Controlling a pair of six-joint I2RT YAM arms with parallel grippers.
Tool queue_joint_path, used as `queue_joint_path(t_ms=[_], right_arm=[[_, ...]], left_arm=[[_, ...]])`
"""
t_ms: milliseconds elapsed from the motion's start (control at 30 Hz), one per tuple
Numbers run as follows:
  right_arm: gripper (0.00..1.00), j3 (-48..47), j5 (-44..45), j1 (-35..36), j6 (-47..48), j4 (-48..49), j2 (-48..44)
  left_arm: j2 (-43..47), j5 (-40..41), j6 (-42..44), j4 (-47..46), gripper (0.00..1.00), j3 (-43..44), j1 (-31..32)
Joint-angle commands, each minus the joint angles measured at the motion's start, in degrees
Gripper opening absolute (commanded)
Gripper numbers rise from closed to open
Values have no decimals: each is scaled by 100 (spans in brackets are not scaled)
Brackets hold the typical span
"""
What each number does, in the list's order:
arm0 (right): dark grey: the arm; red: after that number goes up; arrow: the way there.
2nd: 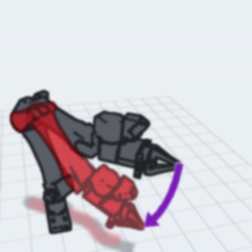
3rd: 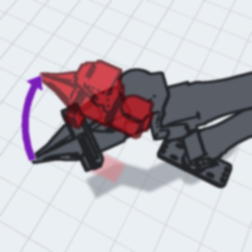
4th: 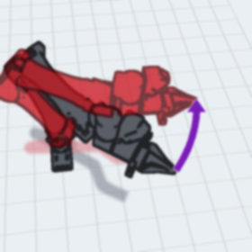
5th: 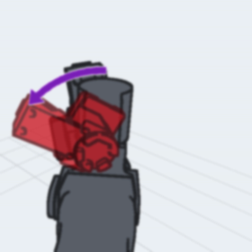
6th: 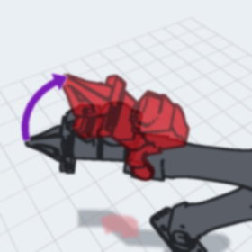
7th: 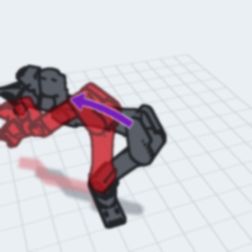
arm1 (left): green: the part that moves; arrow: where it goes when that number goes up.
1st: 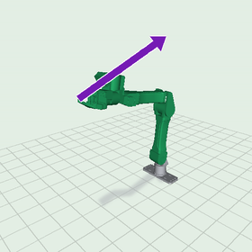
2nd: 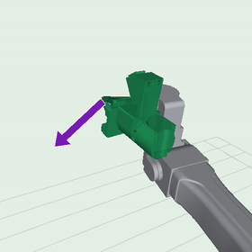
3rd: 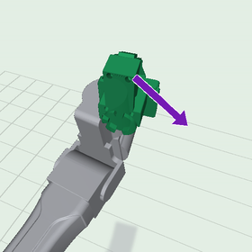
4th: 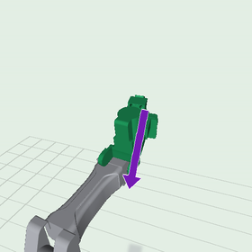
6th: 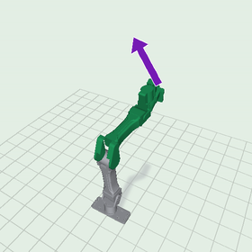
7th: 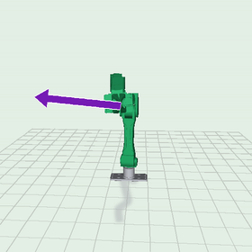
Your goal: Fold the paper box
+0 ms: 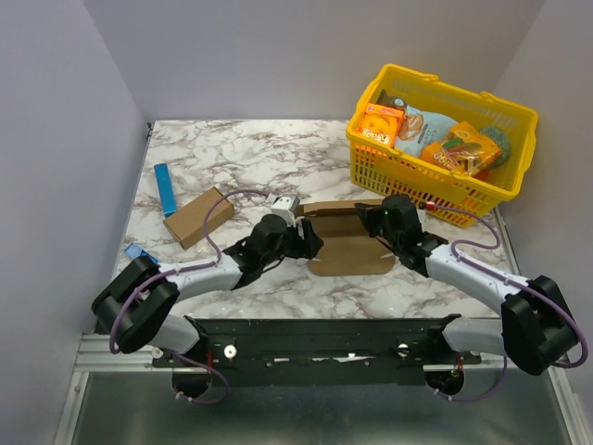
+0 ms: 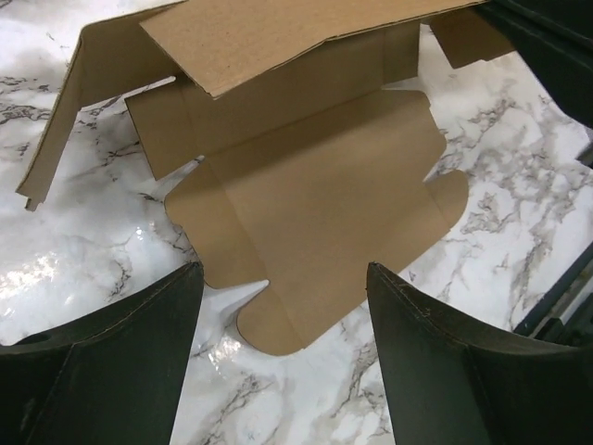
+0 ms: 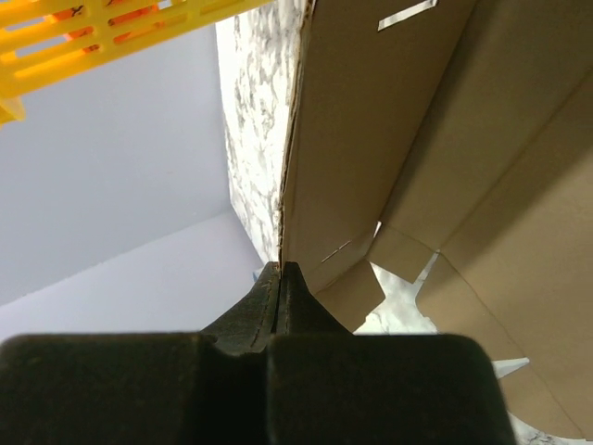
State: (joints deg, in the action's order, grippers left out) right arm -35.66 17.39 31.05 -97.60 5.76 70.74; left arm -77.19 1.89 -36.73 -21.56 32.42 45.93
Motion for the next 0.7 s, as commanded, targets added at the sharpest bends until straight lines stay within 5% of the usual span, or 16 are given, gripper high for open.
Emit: queue_joint_path(t_ms=[0, 300, 667], right_arm=[[1, -169, 336, 24, -277, -435, 185], [1, -231, 151, 24, -365, -462, 326], [1, -240, 90, 33, -382, -453, 344]], left_arm=[[-586, 232, -141, -568, 77, 369, -93], [-1641, 828, 34, -446, 63, 905, -287], [-2204, 1252, -1, -217, 63, 1213, -348]])
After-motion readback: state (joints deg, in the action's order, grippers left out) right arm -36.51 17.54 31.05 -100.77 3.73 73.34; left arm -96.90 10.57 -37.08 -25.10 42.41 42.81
